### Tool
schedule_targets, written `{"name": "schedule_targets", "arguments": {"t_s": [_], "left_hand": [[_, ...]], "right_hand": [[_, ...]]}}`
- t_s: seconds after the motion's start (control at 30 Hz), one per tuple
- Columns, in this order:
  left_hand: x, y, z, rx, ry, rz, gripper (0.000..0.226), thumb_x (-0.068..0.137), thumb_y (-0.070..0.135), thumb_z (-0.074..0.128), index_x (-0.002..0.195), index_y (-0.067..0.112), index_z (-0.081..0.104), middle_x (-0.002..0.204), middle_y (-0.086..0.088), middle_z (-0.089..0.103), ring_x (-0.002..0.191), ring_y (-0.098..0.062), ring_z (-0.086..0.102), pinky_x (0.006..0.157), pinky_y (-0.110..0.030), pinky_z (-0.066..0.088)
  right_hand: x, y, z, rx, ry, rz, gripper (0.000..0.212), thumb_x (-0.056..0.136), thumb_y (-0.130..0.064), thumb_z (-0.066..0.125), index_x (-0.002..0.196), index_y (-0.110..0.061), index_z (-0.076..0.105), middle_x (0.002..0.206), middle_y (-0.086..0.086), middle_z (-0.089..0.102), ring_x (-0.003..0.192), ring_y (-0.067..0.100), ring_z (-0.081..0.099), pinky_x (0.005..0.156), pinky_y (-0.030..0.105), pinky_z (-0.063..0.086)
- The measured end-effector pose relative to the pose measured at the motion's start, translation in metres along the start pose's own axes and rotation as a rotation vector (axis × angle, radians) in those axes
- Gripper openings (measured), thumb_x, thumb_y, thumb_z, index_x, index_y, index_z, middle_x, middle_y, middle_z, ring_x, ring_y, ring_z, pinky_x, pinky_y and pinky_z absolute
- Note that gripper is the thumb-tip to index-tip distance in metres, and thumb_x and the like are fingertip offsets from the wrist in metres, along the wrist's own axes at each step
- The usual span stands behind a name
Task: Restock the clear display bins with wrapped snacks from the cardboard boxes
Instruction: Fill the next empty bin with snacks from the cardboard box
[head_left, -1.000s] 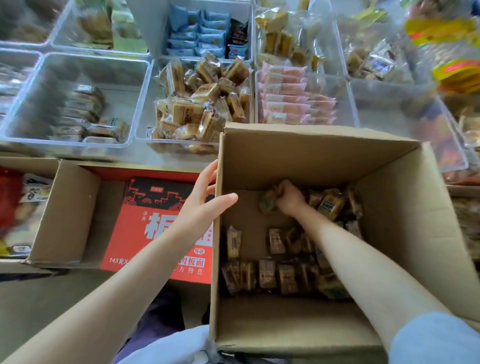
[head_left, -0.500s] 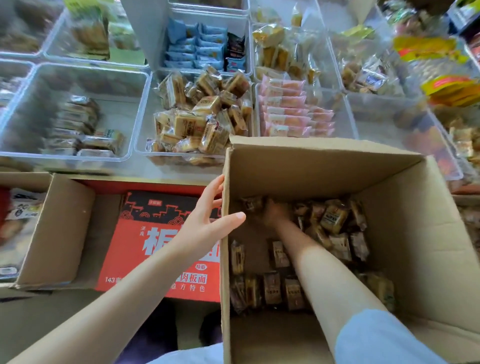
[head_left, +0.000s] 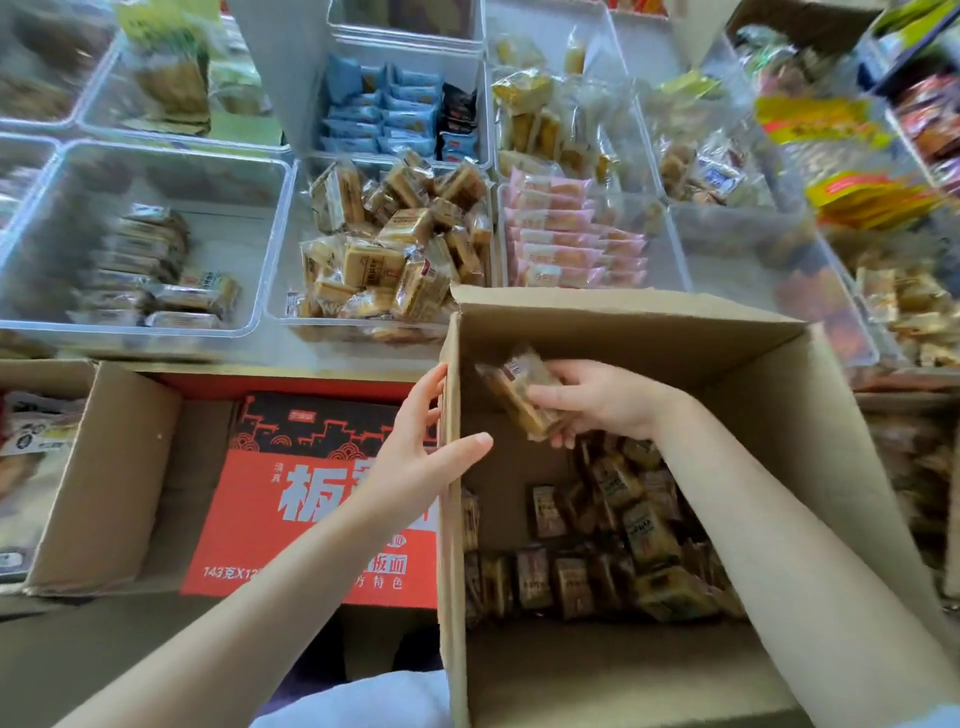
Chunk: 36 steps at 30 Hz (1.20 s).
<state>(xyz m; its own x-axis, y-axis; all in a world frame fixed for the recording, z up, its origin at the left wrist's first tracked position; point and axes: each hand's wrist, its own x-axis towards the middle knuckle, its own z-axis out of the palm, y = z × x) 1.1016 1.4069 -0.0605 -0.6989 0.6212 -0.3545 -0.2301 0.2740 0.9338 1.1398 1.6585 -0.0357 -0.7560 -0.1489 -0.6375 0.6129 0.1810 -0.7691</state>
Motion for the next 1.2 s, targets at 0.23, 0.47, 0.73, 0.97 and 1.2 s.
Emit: {"name": "schedule_targets", "arguments": {"t_s": [0.23, 0.47, 0.73, 0.97, 1.2], "left_hand": [[0.004, 0.003, -0.038, 0.130, -0.114, -0.014, 0.077, 0.089, 0.048, 0.070, 0.153, 0.043, 0.028, 0.150, 0.019, 0.031, 0.130, -0.001, 0.039, 0.102, -0.029, 0.038], [0.025, -0.010, -0.195, 0.307, 0.115, 0.010, 0.052, 0.090, 0.038, 0.068, 0.139, 0.028, 0.053, 0.135, 0.008, 0.051, 0.124, -0.008, 0.049, 0.103, -0.030, 0.043], [0.079, -0.055, -0.393, 0.936, 0.388, -0.019, 0.045, 0.088, 0.040, 0.058, 0.124, 0.013, 0.065, 0.123, -0.011, 0.060, 0.117, -0.034, 0.054, 0.094, -0.045, 0.042], [0.111, -0.071, -0.442, 1.125, 0.253, -0.079, 0.057, 0.088, 0.054, 0.039, 0.130, 0.020, 0.056, 0.133, -0.006, 0.054, 0.125, -0.028, 0.047, 0.098, -0.045, 0.038], [0.123, -0.081, -0.446, 1.152, 0.217, -0.111, 0.055, 0.087, 0.053, 0.041, 0.130, 0.021, 0.056, 0.135, -0.002, 0.054, 0.125, -0.026, 0.048, 0.092, -0.043, 0.046]], "right_hand": [[-0.012, -0.091, 0.042, 0.575, -0.049, -0.343, 0.035, 0.104, -0.017, 0.040, 0.133, -0.006, 0.058, 0.122, 0.016, 0.064, 0.113, 0.030, 0.062, 0.092, 0.047, 0.050], [0.129, -0.161, 0.126, 0.546, 0.118, -0.141, 0.044, 0.099, -0.048, 0.048, 0.110, -0.008, 0.062, 0.079, 0.006, 0.059, 0.071, 0.020, 0.054, 0.061, 0.031, 0.043], [0.286, -0.197, 0.202, 0.105, 0.306, 0.011, 0.058, 0.083, -0.018, 0.080, 0.126, -0.008, 0.043, 0.105, 0.008, 0.059, 0.084, 0.018, 0.059, 0.064, 0.028, 0.045], [0.390, -0.214, 0.203, 0.091, 0.487, 0.051, 0.041, 0.096, -0.032, 0.066, 0.124, -0.003, 0.061, 0.104, 0.008, 0.064, 0.081, 0.016, 0.061, 0.063, 0.024, 0.051], [0.478, -0.220, 0.190, 0.040, 0.461, 0.221, 0.031, 0.095, -0.041, 0.063, 0.102, -0.011, 0.068, 0.089, 0.007, 0.065, 0.070, 0.017, 0.058, 0.061, 0.027, 0.047]]}}
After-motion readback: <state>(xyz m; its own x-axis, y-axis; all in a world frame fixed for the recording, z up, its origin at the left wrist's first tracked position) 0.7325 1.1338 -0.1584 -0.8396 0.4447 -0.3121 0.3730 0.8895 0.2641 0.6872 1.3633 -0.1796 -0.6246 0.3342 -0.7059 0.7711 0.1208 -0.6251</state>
